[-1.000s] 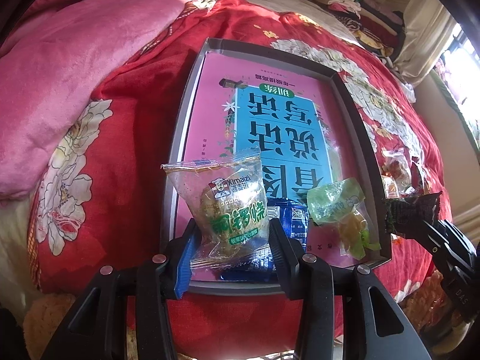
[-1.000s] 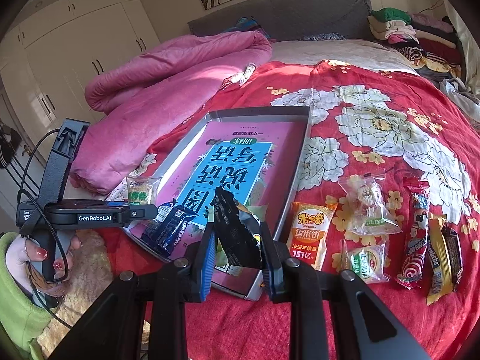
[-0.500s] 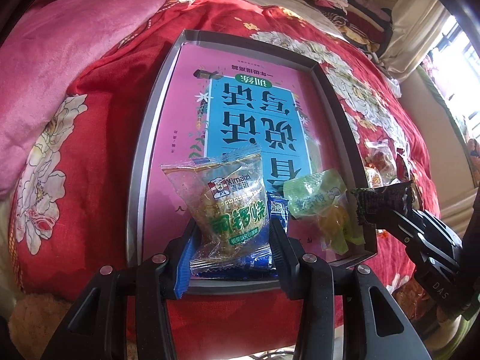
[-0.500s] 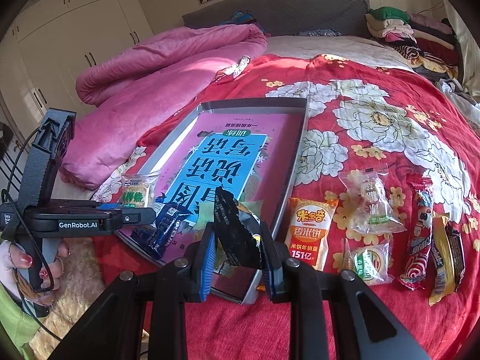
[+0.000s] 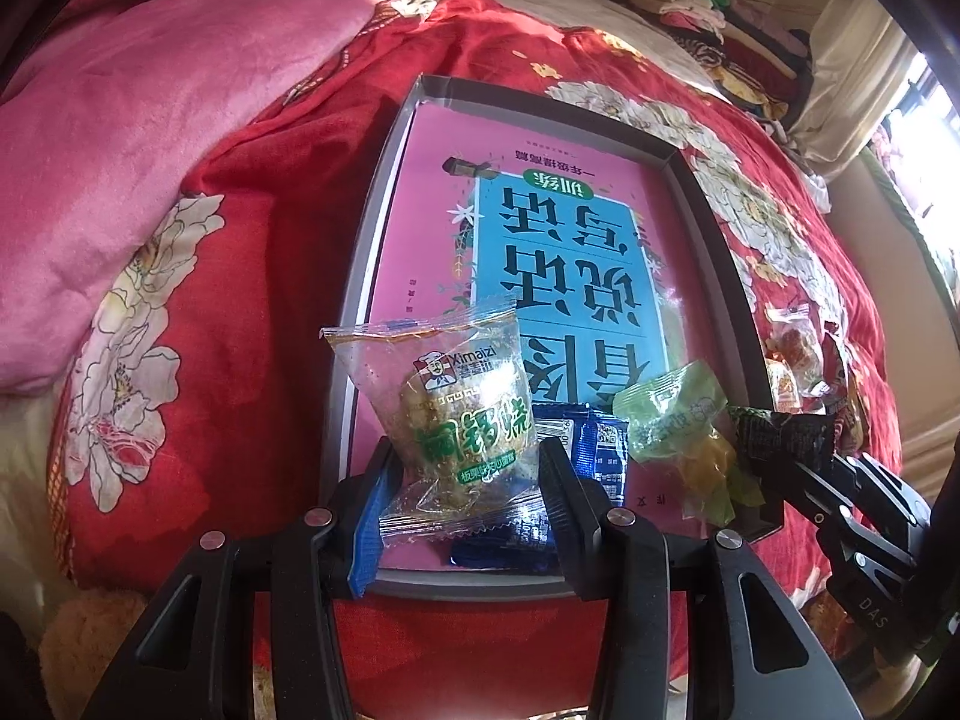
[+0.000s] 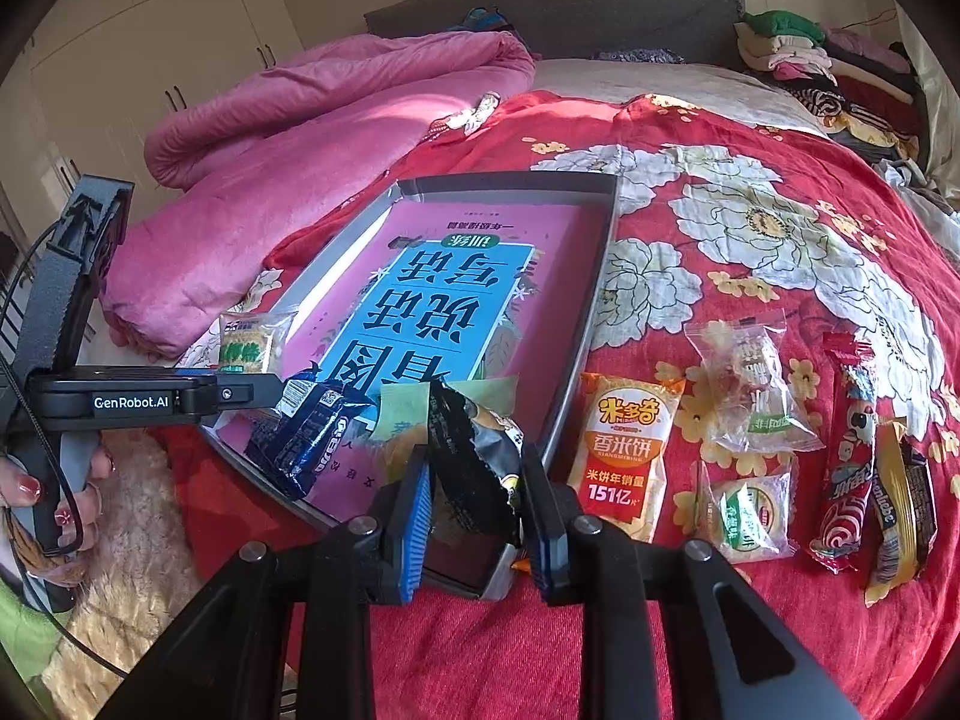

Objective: Organize snacks
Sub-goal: 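Lower the bread bag onto the tray with the left tool while the right tool lowers the dark packet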

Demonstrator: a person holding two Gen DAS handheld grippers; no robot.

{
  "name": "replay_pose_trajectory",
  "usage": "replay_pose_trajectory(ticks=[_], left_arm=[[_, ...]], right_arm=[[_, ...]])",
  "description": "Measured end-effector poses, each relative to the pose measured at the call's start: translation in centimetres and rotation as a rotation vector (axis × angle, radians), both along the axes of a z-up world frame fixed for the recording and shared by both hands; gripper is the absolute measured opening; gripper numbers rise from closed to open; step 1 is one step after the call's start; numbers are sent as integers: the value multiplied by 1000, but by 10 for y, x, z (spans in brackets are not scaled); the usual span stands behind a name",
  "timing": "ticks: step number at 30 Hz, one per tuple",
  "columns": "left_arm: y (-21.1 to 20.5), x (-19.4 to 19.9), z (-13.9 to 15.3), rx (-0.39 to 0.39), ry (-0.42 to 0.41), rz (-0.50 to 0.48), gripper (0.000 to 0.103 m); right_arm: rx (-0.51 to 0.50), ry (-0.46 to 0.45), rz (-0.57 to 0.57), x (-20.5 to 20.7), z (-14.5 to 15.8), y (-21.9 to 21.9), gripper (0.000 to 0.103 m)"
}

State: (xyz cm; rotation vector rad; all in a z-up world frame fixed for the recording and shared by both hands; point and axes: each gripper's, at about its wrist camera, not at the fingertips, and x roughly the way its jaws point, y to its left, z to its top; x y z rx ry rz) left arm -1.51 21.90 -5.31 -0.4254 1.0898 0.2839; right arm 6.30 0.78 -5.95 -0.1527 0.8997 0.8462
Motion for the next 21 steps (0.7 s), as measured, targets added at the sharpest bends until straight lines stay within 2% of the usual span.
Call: replay_pose_trajectory(ticks=[6, 13, 21], left_arm=[[4, -1, 2, 59, -5, 29, 48], [5, 0, -1, 41, -13, 25, 48], [7, -3, 2, -1, -48, 30, 49]], right_arm=[[3, 4, 29, -5, 0, 3, 31], [5, 7, 65, -13, 0, 9, 34], [16, 17, 94, -19, 1, 11, 42]])
